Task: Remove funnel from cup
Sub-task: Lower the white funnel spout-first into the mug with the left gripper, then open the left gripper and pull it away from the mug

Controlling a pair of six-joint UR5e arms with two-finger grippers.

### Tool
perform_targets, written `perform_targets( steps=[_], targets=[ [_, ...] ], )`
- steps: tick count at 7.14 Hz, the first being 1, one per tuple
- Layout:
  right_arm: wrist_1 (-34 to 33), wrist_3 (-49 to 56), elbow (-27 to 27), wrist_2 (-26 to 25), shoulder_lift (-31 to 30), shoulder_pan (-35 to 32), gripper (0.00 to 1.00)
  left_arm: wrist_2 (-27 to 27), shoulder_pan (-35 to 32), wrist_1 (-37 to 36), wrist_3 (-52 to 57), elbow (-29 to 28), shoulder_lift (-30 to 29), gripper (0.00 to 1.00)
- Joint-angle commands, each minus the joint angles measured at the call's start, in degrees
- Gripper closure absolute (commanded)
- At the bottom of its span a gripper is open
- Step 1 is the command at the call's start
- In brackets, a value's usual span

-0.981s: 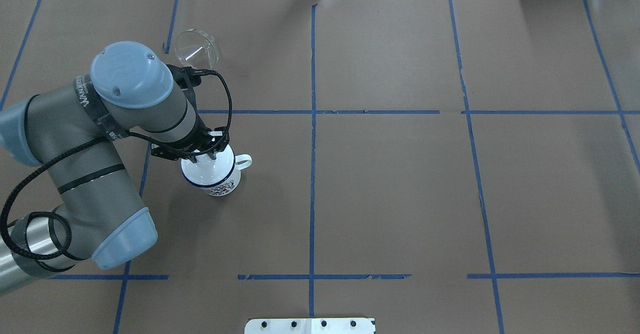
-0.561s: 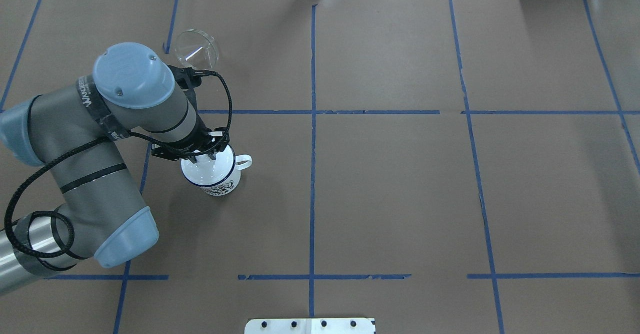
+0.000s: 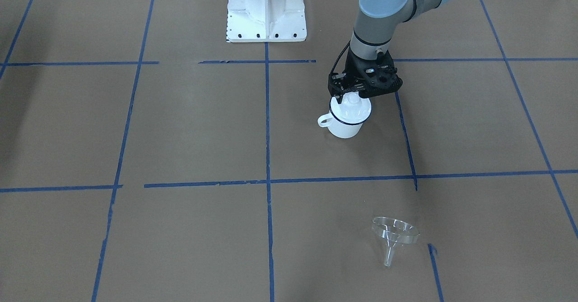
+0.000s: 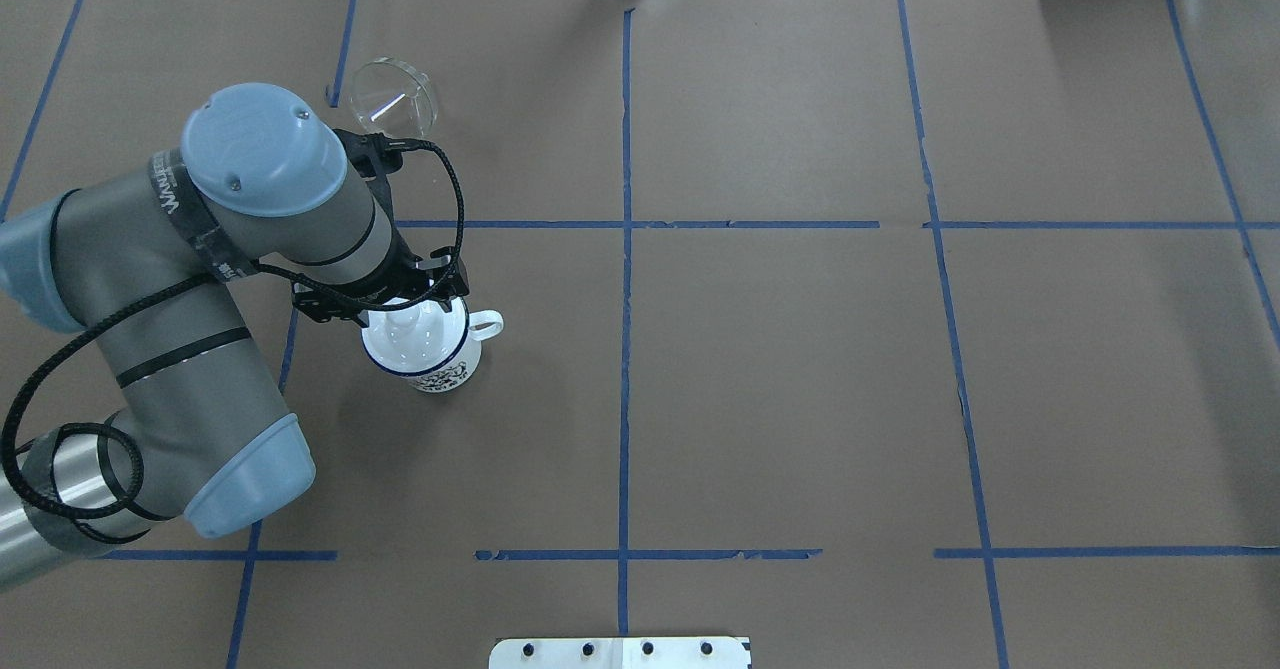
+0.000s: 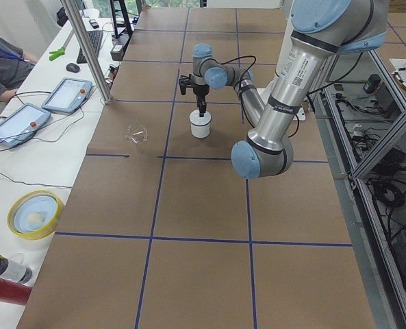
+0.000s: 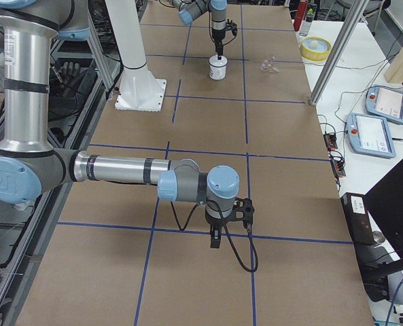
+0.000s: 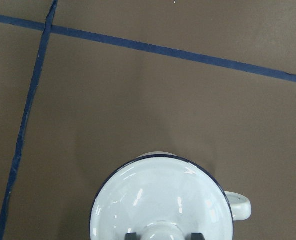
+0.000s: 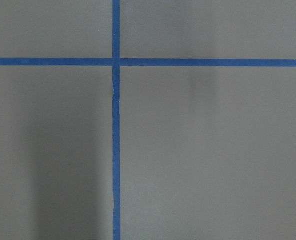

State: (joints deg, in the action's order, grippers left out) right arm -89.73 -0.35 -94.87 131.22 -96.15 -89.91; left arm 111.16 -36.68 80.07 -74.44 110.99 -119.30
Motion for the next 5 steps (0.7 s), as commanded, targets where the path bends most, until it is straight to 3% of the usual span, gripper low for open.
perform_targets(
  steps=[1, 2, 5],
  targets=[
    [0.0, 0.0, 0.0, 0.0, 0.0, 0.0, 0.00, 0.0, -1.2, -0.2, 4.4, 6.4, 2.8, 0.00],
    [0.0, 0.0, 0.0, 0.0, 0.0, 0.0, 0.00, 1.9, -6.3, -0.1, 10.5, 9.7, 5.6, 0.00],
    [0.0, 0.0, 0.0, 0.0, 0.0, 0.0, 0.00, 15.5, -25.7, 0.4, 41.6, 9.4, 16.4, 0.00]
  ],
)
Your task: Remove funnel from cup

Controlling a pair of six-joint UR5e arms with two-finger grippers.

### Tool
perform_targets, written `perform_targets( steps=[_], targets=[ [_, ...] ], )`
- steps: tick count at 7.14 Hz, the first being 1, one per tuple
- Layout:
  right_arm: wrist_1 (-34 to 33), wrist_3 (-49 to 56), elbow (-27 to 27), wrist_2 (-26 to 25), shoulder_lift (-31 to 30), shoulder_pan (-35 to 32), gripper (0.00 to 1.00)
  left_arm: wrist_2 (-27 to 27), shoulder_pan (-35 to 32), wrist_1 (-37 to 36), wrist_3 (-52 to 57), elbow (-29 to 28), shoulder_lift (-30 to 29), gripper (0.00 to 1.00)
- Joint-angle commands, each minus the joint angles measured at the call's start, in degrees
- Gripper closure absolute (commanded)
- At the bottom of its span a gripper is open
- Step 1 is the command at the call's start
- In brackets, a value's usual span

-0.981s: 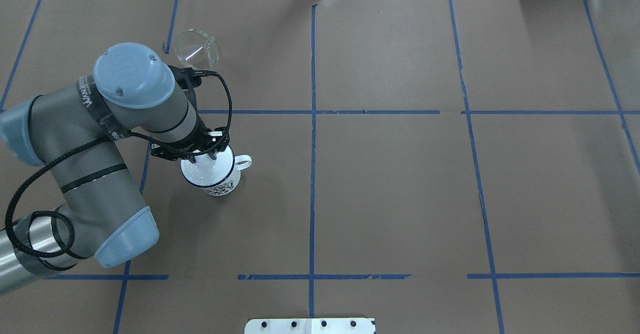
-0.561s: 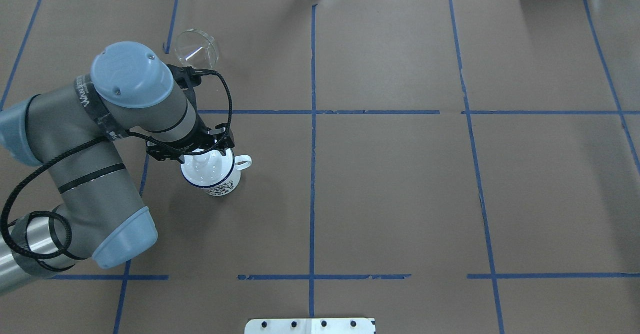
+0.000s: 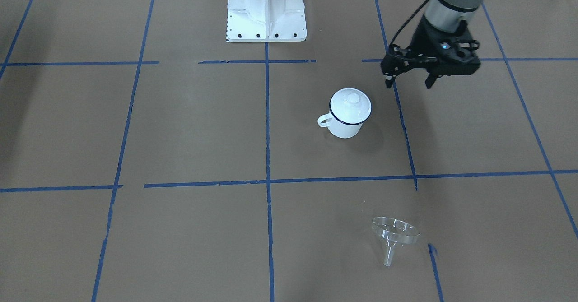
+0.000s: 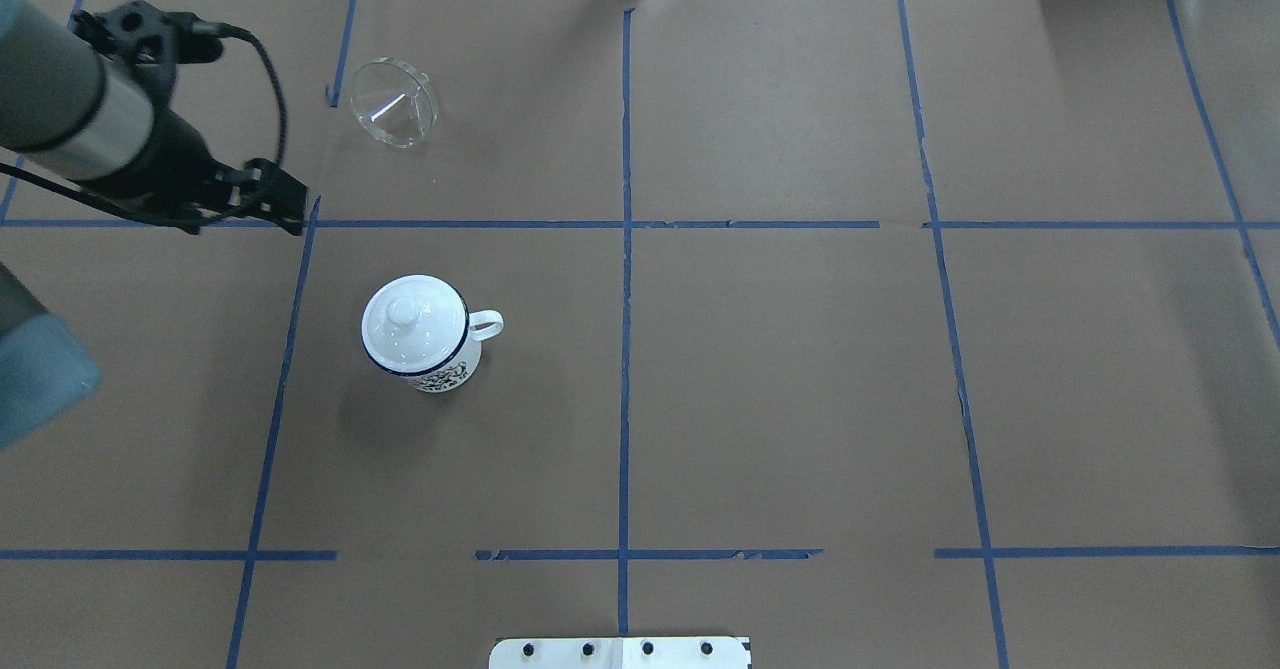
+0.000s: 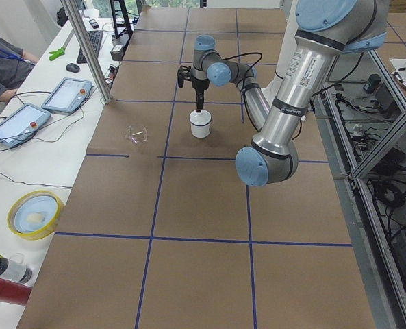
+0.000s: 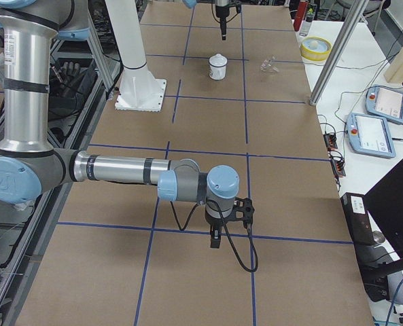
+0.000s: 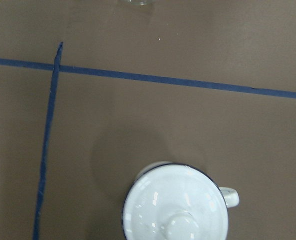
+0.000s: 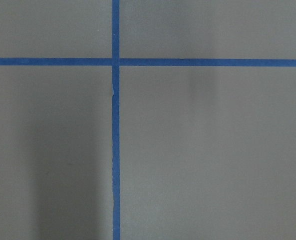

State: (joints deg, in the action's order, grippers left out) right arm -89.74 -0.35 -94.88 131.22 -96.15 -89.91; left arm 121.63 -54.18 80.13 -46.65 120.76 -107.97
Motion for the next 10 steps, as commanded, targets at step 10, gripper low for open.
perform_targets(
  steps=[10],
  targets=[
    [0.0, 0.0, 0.0, 0.0, 0.0, 0.0, 0.00, 12.3, -39.7, 1.0, 54.5, -19.8, 25.2, 0.00]
  ],
)
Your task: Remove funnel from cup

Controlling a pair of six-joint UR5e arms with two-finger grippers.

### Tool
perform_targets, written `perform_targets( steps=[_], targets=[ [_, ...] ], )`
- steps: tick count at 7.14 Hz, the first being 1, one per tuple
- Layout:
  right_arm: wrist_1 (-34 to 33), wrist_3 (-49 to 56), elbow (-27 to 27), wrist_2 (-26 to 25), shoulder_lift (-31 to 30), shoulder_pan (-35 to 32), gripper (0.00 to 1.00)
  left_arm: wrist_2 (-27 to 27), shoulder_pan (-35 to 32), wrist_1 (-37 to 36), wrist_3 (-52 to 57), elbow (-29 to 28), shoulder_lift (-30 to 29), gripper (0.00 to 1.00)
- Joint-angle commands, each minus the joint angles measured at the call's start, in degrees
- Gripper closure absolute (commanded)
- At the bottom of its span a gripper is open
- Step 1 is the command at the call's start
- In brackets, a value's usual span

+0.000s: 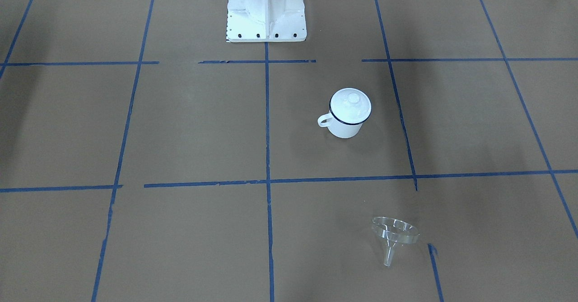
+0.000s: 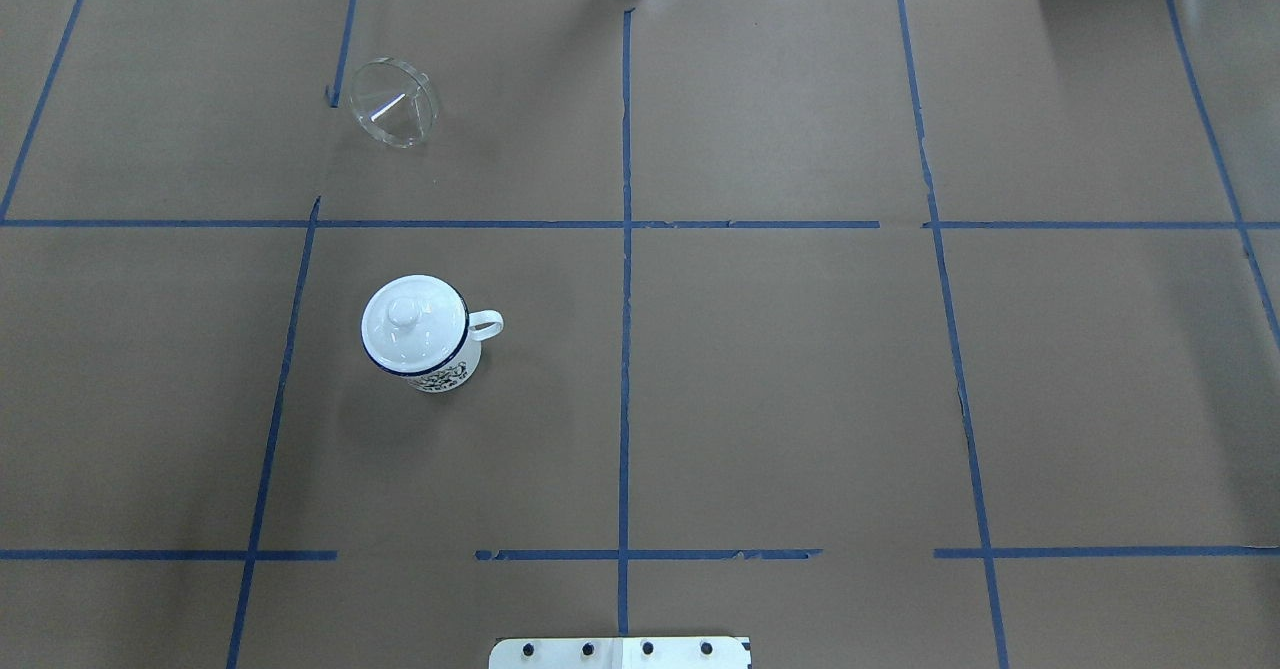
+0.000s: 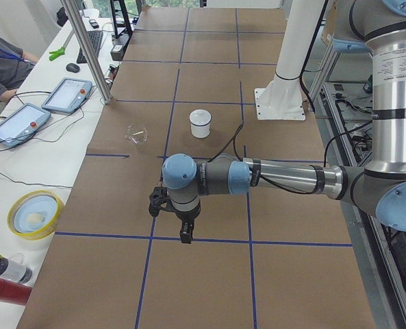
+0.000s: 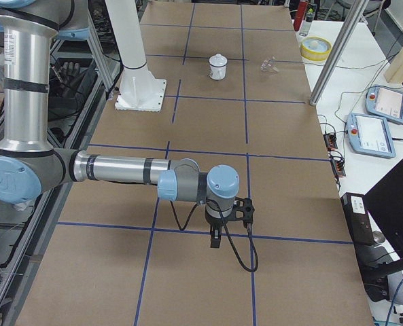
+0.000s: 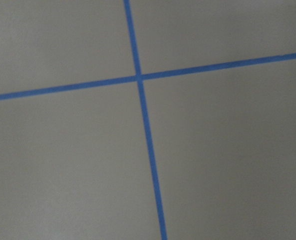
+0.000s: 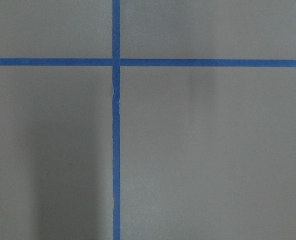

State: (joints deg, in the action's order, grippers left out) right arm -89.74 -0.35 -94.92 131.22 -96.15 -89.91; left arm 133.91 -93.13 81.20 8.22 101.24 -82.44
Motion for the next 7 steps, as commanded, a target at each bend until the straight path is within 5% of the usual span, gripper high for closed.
perform_targets(
  steps=[1, 7],
  targets=[
    [0.0, 0.0, 0.0, 0.0, 0.0, 0.0, 0.00, -0.1, -0.7, -0.3, -0.3, -0.5, -0.3, 0.00],
    [0.0, 0.0, 0.1, 0.0, 0.0, 0.0, 0.00, -0.1, -0.7, 1.9, -0.3, 0.8, -1.1, 0.00]
  ],
)
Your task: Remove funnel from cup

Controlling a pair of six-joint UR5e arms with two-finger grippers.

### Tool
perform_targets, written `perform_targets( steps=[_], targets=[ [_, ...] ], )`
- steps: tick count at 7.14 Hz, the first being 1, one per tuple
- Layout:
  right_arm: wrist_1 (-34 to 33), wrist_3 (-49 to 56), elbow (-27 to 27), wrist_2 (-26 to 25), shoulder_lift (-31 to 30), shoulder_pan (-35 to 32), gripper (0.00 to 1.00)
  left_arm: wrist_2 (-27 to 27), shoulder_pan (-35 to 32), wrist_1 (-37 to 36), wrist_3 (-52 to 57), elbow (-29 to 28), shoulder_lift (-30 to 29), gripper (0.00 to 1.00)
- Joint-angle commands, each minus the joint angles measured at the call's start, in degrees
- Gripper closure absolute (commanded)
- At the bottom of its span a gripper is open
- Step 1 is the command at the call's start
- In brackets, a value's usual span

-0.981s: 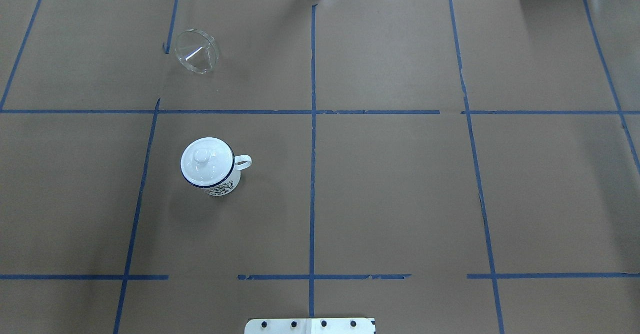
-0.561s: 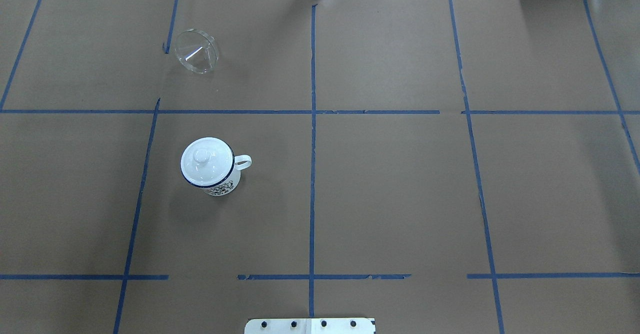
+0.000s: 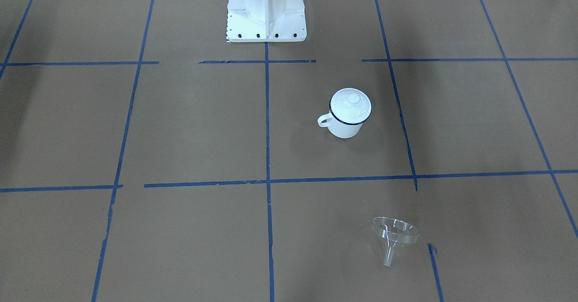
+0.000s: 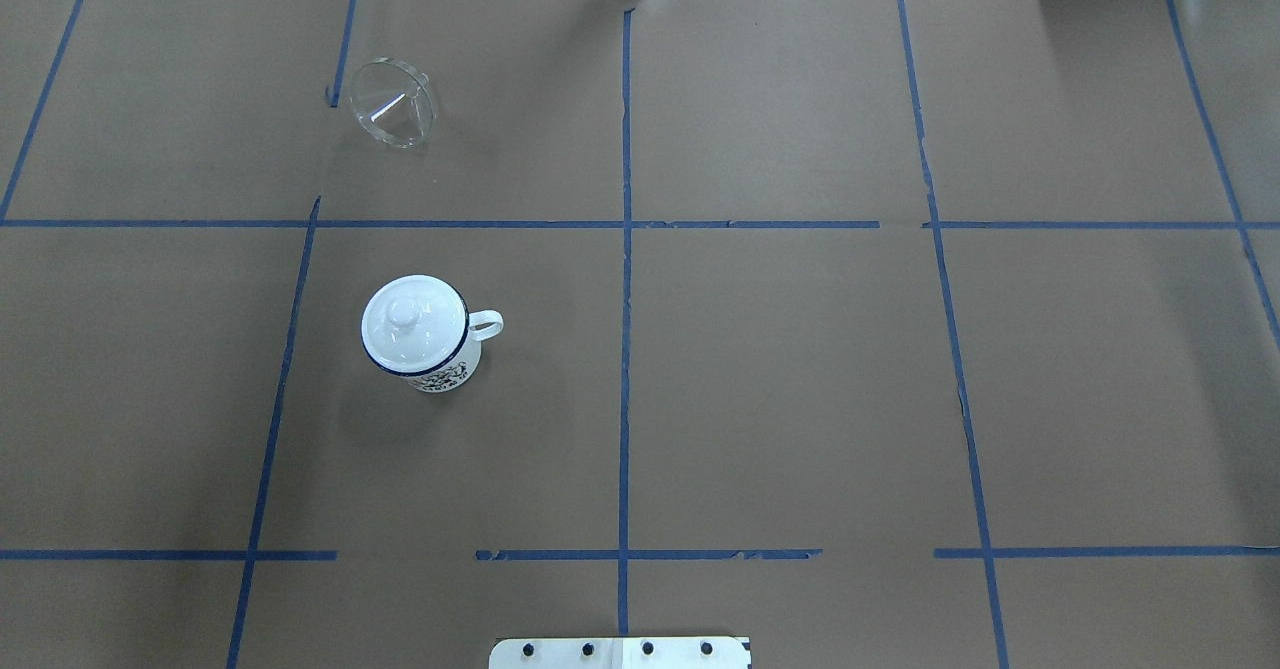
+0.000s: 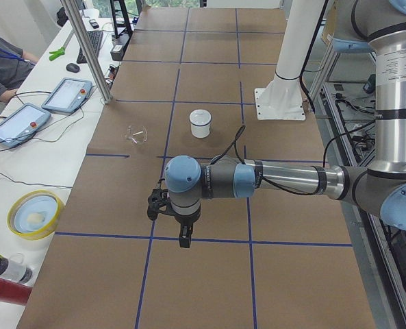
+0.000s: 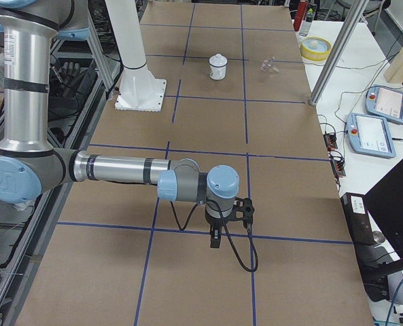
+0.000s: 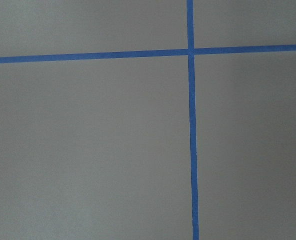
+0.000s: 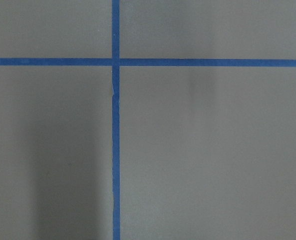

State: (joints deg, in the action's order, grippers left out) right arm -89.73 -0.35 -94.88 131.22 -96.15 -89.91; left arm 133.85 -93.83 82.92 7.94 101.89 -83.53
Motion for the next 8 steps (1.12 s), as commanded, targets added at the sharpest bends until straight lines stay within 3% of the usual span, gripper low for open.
perform_targets(
  steps=[1, 8],
  targets=[
    [0.0, 0.0, 0.0, 0.0, 0.0, 0.0, 0.00, 0.1, 0.0, 0.1, 0.1, 0.1, 0.0, 0.00],
    [0.0, 0.0, 0.0, 0.0, 0.0, 0.0, 0.00, 0.1, 0.0, 0.1, 0.1, 0.8, 0.0, 0.00]
  ],
)
